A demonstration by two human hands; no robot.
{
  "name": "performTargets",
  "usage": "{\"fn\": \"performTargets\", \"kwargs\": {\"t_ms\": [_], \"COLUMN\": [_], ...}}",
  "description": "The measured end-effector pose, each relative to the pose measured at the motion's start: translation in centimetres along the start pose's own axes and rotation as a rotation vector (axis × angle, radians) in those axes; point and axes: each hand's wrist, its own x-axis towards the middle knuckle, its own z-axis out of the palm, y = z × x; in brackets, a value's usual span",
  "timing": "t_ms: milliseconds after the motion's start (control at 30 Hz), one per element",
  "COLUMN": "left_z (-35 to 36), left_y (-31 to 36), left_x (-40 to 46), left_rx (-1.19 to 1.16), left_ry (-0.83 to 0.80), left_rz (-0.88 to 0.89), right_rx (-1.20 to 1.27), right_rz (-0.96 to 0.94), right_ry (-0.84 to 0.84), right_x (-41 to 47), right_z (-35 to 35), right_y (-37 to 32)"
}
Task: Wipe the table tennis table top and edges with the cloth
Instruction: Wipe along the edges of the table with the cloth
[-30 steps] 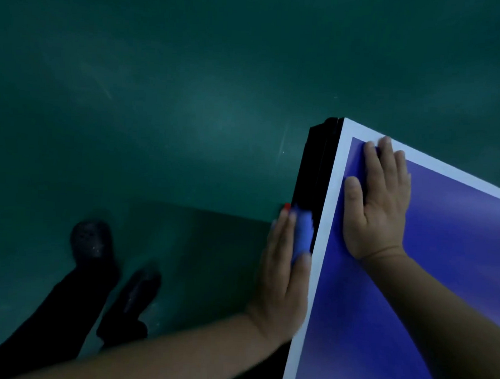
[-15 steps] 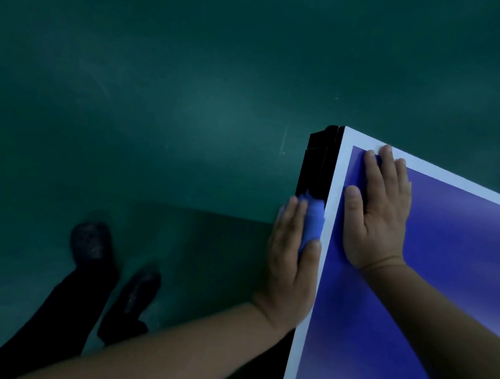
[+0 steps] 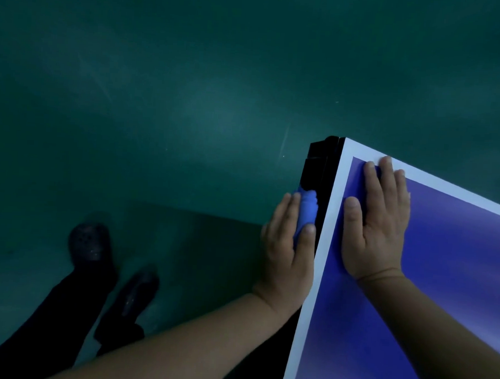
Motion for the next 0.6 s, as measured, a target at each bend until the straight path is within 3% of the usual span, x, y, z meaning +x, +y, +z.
{"fn": "performTargets", "kwargs": {"t_ms": [133, 200, 267, 333, 367, 467, 533, 600], "left_z": [0.4, 0.3, -0.7, -2.1, -2.5, -2.5, -1.3, -0.8], "left_y": [2.2, 1.7, 0.0, -1.7, -1.9, 0.6, 1.0, 0.1], "left_x": [5.1, 7.4, 9.8, 12.2, 12.5, 10.5, 9.0, 10.0], "left_rx": [0.078, 0.128, 0.195, 0.171, 0.131, 0.044, 0.091, 0.151], "left_ry": [0.12, 0.097, 0.013, -0.024, 0.014, 0.277, 0.195, 0.046], "left_rz": [0.164, 0.23, 0.102, -0.218, -0.275, 0.057, 0.253, 0.126], "right_rx": [0.001, 0.001, -0.003, -0.005, -0.004, 0.002, -0.001, -0.006], "right_rz": [-0.007, -0.005, -0.008, -0.006, -0.005, -0.004, -0.011, -0.01], "right_ry": [0.011, 0.011, 0.007, 0.005, 0.002, 0.01, 0.007, 0.005], "right_x": [0.0, 0.0, 0.0, 0.0, -0.1, -0.2, -0.2, -0.2], "right_z": [0.0, 0.1, 0.1, 0.1, 0.1, 0.1, 0.1, 0.0], "right_y": [0.0, 0.0, 0.0, 0.0, 0.1, 0.2, 0.1, 0.1]}}
